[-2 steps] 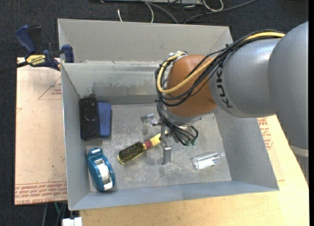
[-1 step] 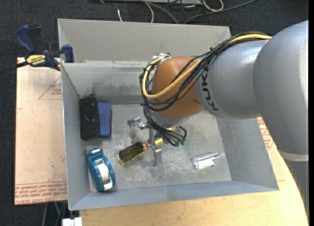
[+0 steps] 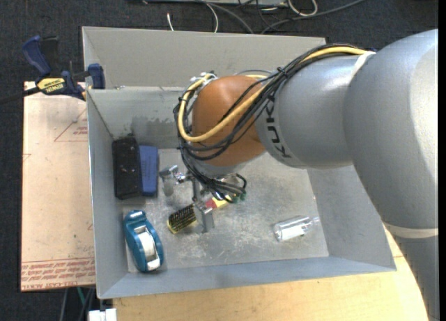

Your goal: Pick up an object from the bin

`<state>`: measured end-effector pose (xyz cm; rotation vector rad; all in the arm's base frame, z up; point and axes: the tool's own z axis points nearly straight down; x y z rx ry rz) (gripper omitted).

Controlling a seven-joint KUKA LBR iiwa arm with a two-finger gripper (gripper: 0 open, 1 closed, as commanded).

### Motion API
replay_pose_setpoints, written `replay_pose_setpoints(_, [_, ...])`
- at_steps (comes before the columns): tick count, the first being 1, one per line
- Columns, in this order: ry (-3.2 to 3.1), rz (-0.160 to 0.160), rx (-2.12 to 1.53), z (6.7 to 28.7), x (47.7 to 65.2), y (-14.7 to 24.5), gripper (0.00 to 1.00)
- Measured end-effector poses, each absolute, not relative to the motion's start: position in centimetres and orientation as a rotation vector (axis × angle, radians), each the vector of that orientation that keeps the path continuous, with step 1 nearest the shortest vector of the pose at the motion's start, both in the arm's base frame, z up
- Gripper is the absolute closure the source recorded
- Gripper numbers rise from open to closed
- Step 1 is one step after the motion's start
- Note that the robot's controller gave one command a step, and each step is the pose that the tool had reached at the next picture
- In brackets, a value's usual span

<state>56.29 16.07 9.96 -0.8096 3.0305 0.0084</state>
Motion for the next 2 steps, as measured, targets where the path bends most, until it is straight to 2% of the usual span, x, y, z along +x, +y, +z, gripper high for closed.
replay_pose_setpoints(1, [3.003, 0.003, -0.9, 6.87, 55.42, 12.87, 0.0])
replay_pose_setpoints(2, [2.957, 0.012, -1.021, 7.04, 55.26, 13.44, 1.0])
